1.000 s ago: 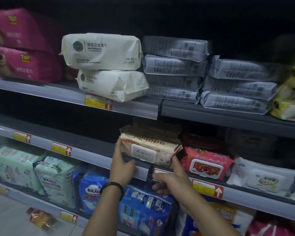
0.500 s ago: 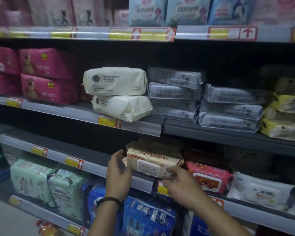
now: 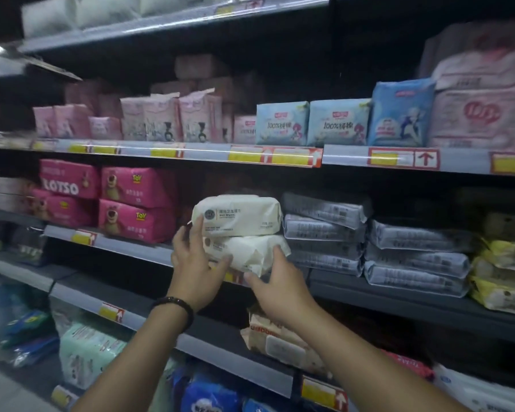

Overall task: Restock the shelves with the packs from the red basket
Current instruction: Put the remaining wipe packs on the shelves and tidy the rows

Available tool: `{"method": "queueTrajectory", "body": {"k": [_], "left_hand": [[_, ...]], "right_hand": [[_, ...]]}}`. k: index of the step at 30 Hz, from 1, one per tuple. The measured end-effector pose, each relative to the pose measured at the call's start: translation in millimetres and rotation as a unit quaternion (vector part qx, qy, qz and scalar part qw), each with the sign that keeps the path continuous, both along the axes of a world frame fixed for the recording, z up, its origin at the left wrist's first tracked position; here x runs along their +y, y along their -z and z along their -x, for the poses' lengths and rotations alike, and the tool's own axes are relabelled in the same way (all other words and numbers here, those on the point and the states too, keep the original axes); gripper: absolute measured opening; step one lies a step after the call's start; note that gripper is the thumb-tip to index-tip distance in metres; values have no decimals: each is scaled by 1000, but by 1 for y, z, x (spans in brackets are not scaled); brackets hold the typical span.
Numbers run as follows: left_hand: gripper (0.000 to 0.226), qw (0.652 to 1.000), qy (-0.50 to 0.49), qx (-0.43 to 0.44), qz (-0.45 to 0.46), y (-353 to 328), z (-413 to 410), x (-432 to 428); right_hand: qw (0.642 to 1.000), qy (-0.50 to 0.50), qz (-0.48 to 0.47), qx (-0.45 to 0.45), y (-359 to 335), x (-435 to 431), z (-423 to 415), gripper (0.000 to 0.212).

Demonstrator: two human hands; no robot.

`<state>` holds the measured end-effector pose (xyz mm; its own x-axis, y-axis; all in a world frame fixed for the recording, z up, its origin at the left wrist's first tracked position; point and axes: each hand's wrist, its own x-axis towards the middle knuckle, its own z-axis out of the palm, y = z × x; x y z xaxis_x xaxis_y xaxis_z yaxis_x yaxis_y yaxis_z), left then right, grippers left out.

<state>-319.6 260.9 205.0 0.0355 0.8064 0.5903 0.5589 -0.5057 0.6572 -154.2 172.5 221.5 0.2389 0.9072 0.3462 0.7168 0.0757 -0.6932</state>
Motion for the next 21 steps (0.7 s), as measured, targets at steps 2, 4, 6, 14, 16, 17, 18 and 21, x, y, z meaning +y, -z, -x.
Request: {"method": "queueTrajectory", "body": {"k": [2,4,6,14,16,17,18,21], "left_hand": [[106,1000,6,21,4,-12,0,13],[106,999,31,13,-1,-18,-4,23],[106,999,37,-13,10,-22,-8,33],[101,986,96,-133,2,-23,8,73],[101,985,99,-140,3,-23,7,81],[101,985,97,-145,5,-23,6,84],[100,983,98,-153,6,-24,6,86],[99,984,98,-150,8,-26,5,93]], "right_hand": [[1000,5,-12,2,1,14,8,56],[1000,3,-16,12,4,24,14,67],[1000,-1,-21,24,6,30,15,72],[997,-3,-71,-7,2,58,15,27],[996,16,-82,-28,2,66,18,29],[995,30,-87,-46,3,70,19,31],[993,45,-93,-60,4,73,20,33],[990,71,-104,-60,3,80,23,30]]}}
